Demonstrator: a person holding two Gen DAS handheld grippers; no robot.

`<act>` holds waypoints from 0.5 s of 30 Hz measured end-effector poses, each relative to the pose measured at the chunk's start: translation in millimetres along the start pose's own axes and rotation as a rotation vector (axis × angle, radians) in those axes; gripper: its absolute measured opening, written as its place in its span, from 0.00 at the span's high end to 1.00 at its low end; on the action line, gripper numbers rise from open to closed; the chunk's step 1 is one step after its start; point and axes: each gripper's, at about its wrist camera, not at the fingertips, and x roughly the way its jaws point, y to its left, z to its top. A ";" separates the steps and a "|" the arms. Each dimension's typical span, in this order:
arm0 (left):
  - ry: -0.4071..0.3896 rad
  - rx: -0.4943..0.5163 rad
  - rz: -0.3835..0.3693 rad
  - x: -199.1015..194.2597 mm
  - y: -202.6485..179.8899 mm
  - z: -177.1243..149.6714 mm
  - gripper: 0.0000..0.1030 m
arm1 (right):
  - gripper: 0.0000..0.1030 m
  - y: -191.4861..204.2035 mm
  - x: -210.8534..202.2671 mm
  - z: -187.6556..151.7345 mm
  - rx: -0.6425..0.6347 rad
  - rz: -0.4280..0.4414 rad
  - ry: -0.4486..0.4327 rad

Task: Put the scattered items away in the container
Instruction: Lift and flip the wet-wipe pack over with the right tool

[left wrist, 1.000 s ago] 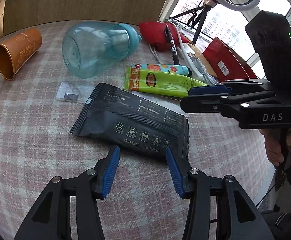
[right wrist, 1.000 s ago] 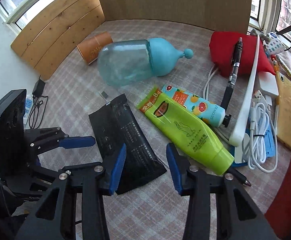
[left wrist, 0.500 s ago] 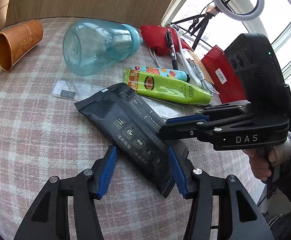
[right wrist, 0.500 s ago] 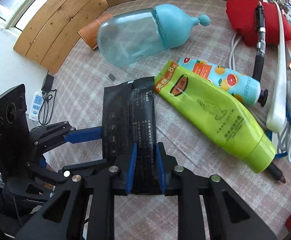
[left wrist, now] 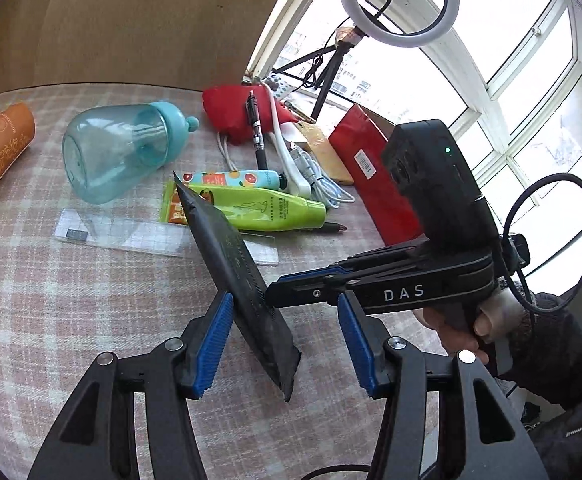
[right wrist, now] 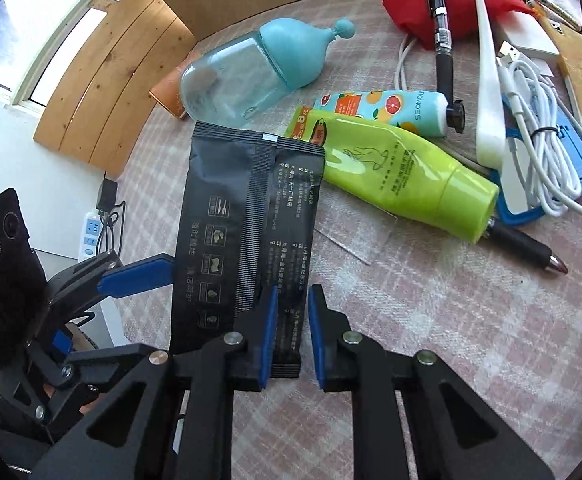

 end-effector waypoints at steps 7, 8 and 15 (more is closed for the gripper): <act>0.050 0.014 -0.050 24.5 -12.7 -1.0 0.51 | 0.84 -22.4 -15.6 -1.5 0.067 -0.010 -0.015; 0.052 0.020 -0.059 26.6 -15.7 -1.1 0.52 | 0.84 -24.0 -18.7 -1.3 0.072 -0.007 -0.019; 0.064 0.111 -0.076 36.8 -40.0 6.3 0.52 | 0.82 -32.5 -50.7 10.9 0.118 0.085 -0.079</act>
